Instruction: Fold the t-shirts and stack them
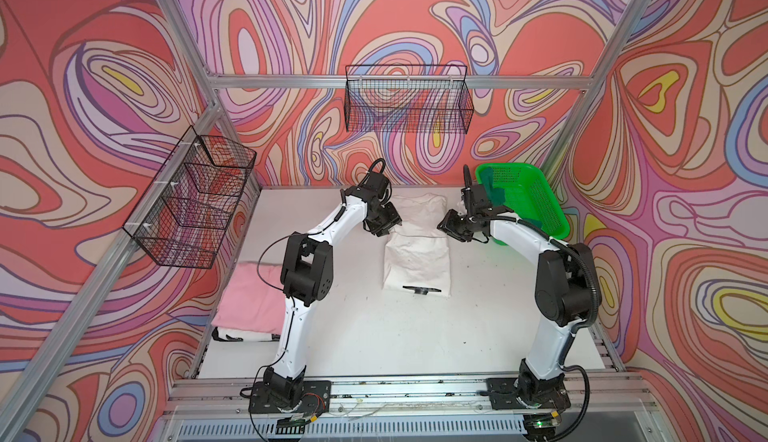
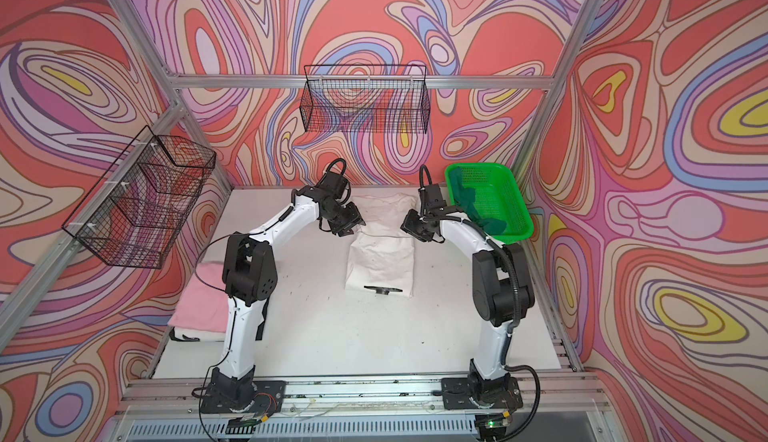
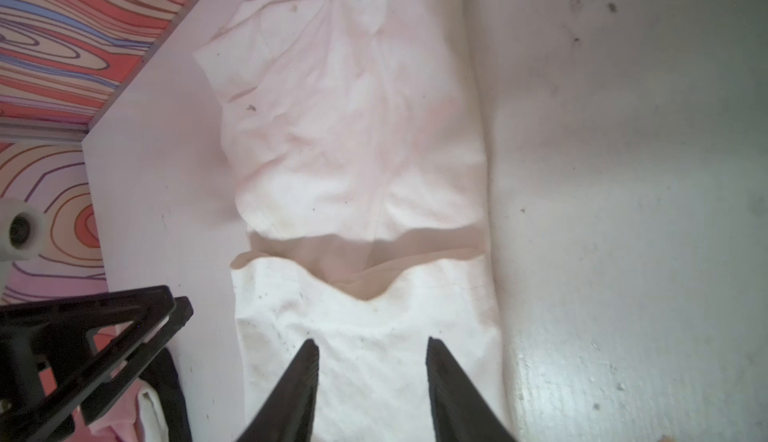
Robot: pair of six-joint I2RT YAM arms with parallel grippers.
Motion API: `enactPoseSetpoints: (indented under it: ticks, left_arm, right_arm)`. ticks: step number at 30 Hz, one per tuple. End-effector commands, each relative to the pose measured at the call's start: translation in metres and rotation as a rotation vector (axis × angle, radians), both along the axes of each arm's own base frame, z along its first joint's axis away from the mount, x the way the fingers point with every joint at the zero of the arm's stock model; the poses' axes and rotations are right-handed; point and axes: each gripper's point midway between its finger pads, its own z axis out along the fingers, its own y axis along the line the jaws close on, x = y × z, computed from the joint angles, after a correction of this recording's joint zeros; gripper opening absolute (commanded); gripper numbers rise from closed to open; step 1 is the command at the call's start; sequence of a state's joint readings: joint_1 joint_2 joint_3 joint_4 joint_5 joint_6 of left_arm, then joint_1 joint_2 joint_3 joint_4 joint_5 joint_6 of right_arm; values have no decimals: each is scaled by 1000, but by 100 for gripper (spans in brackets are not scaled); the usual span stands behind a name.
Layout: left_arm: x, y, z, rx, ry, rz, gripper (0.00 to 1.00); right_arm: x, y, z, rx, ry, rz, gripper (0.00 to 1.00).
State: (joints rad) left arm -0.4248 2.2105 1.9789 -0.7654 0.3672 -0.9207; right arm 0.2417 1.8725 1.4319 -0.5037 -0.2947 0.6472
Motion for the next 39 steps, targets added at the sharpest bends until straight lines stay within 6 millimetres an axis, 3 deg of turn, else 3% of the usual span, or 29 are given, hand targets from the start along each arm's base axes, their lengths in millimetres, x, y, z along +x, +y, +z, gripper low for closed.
enactPoseSetpoints:
  ticks: [1,6,11,15,27,29,34,39]
  left_arm:
    - [-22,-6,38,-82,-38,-4,60]
    - [-56,-21,19,-165,0,-12,61]
    - [-71,-32,-6,-189,23,-3,61]
    - [-88,-33,-38,-200,85,16,61]
    - [-144,-5,-115,-154,215,54,60]
    - [-153,-2,-118,-154,223,52,61]
    - [-190,10,-126,-123,255,35,61]
    - [-244,26,-149,-96,319,32,61]
  right_arm:
    - [-18,14,15,95,-17,68,45]
    - [-41,27,-8,127,2,127,44]
    - [-65,38,-42,145,69,144,44]
    - [-82,44,-57,143,94,160,43]
    - [-125,26,-108,85,200,110,43]
    - [-133,25,-104,89,199,100,42]
    - [-168,12,-115,45,251,51,42]
    - [-216,4,-128,23,308,23,42]
